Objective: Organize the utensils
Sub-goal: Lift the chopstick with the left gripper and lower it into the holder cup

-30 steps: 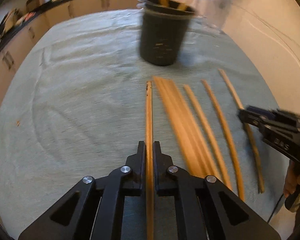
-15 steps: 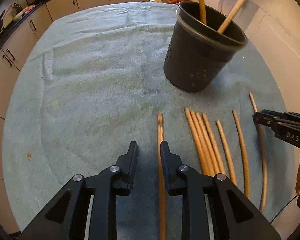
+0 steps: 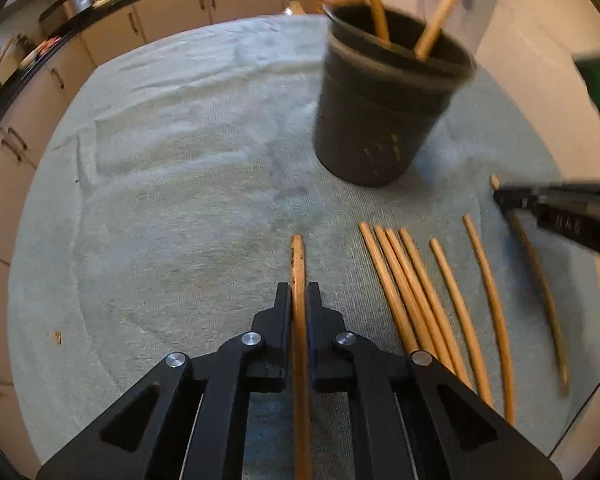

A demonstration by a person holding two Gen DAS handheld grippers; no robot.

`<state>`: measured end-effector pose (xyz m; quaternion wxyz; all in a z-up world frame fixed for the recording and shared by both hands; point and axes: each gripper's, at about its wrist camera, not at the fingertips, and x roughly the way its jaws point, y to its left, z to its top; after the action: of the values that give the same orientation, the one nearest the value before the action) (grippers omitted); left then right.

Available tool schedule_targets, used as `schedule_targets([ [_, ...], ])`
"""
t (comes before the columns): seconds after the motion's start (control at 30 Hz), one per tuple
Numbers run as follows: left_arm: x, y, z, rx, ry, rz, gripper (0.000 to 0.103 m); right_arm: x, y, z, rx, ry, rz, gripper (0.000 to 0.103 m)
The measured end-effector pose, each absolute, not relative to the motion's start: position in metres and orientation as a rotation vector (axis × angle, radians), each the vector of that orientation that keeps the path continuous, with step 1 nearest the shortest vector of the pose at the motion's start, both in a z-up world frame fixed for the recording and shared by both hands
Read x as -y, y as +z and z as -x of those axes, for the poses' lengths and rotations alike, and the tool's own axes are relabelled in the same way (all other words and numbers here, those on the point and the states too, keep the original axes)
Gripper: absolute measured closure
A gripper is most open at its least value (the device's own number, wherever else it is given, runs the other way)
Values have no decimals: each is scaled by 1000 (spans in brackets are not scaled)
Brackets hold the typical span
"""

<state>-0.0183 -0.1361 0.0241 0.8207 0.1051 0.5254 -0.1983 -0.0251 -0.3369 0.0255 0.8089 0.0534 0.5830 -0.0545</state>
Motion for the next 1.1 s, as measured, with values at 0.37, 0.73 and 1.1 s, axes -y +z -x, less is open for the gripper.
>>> schedule_targets([
  [0.37,108,118,65,-823,-405,-83,97,357,102,89,-891,-45,-274,97],
  [0.73,92,173,122,-584,-384,-71,96,350,165,164,-630,-35,-273,97],
  [1.1,78,196,131,-520,-391,1,97,354,179,174,-565,10,-283,97],
])
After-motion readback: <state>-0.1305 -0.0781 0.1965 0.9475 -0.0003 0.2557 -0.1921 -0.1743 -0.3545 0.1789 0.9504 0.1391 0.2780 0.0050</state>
